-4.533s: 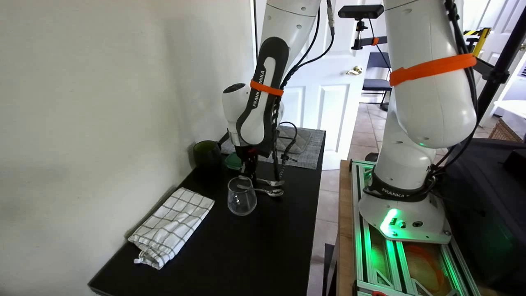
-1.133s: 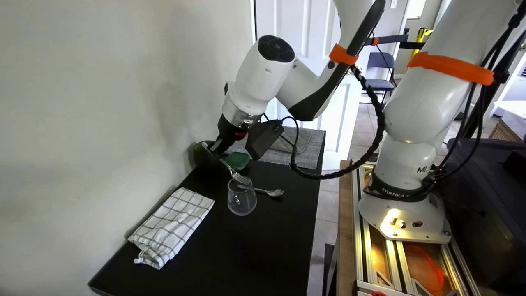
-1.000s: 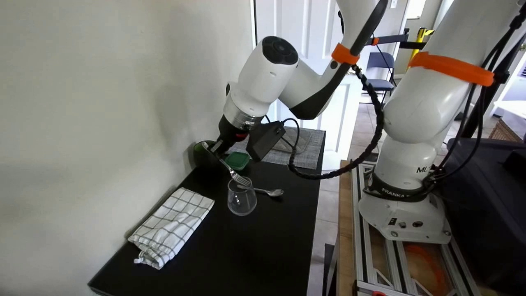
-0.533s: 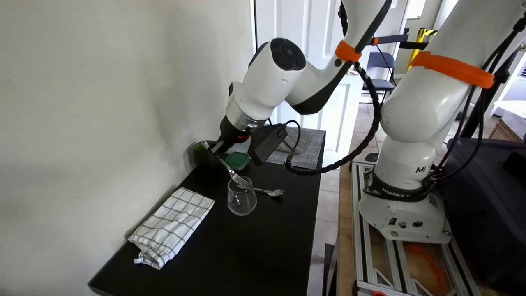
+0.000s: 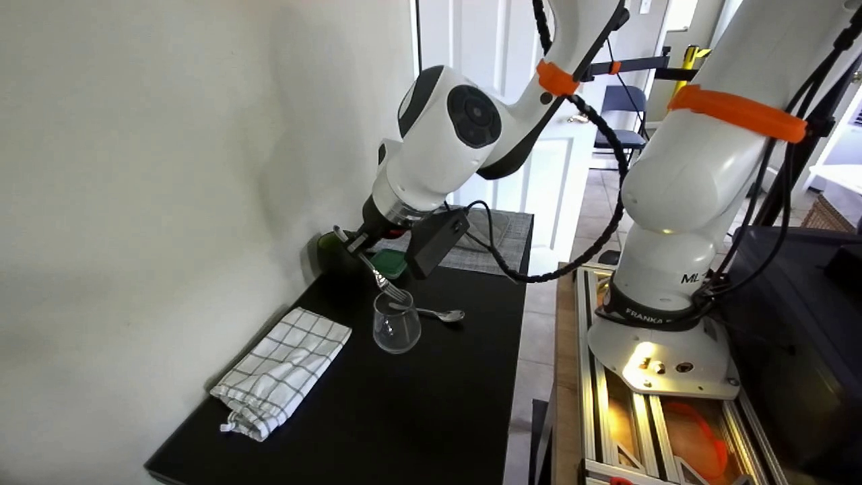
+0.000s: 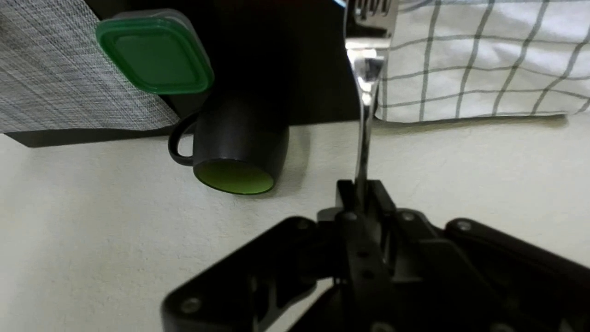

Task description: Put the fork in the glass cup

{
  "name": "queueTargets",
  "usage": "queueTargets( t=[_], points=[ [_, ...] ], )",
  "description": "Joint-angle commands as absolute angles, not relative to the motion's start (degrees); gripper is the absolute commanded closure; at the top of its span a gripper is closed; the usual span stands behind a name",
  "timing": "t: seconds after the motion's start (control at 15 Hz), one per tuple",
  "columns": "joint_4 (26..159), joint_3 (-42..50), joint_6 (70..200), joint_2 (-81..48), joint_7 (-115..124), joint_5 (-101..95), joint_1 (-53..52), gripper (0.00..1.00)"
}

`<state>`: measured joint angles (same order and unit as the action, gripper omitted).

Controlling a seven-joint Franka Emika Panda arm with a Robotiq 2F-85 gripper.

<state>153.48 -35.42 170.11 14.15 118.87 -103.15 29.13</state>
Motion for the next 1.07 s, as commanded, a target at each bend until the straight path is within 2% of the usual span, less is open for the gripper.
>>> queueTargets(
  t=[0.0, 0.47, 1.0],
  points=[
    [151.56, -36.66, 164.21, 7.88, 128.3, -111.86, 28.39, 0.98],
    [149.62, -36.61, 161.07, 1.37, 139.26, -120.95, 27.86, 0.98],
    [151.13, -37.06, 156.72, -1.01, 141.98, -121.4, 27.76, 0.98]
  ],
)
